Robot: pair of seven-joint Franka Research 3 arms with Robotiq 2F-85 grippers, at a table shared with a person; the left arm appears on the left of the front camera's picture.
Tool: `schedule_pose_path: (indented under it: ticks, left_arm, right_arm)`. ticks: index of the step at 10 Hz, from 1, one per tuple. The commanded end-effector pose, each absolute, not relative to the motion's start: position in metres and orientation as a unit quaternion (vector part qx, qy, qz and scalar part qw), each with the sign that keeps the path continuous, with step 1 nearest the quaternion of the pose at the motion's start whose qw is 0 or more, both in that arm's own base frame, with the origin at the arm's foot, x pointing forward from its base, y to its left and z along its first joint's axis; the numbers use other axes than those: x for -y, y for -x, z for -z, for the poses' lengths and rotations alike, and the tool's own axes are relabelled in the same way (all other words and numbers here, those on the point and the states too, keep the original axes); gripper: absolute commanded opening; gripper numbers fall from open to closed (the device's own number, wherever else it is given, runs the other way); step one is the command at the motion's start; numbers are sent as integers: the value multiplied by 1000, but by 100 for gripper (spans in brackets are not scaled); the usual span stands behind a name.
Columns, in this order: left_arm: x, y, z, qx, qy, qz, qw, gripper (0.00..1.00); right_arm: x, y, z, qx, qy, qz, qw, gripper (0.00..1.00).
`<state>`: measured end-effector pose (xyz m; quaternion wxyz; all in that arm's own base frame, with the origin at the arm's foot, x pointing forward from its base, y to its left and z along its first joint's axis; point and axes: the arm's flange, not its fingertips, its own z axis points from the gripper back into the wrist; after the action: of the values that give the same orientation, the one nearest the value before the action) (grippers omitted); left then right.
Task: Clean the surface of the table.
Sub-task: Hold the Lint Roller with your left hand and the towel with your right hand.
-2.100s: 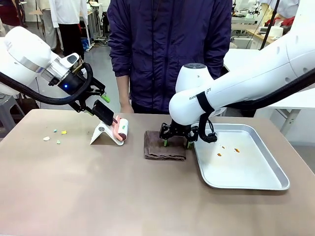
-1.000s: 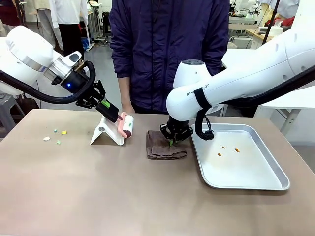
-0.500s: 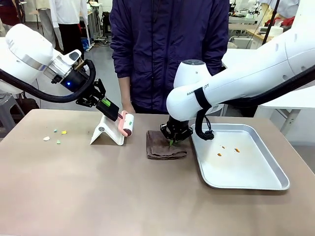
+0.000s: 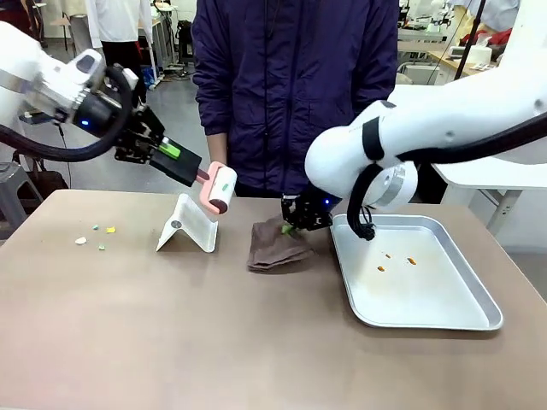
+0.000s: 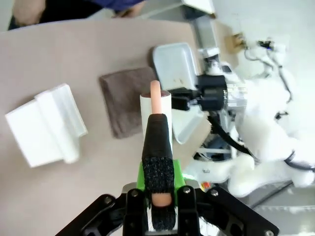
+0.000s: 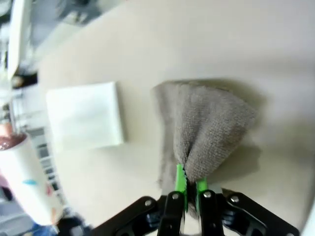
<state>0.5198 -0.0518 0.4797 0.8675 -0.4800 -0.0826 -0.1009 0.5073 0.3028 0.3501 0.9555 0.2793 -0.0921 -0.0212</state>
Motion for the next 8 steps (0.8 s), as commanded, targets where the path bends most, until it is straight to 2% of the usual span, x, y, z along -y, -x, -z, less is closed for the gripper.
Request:
schedule_pose_path:
  ticks: [1,2,5,6,8]
  left_arm:
    - [16,-476,-479,93,538,118,830,8]
    - [-3,-464,-480,113,543,77,829,8]
    - [-56,-426,-471,149,592,43,791,8]
    - [-71,-415,-465,168,604,27,778,8]
    - [-96,-400,-453,181,624,17,760,8]
  right_arm:
    - [-248,-471,-332,37,-453,0,891,0]
    - [-239,-466,-330,8,-521,-5,853,0]
    - [-204,-433,-332,-64,-627,-36,776,0]
    - [-185,-421,-330,-59,-644,-25,762,0]
    - [-121,-388,-331,18,-681,22,732,0]
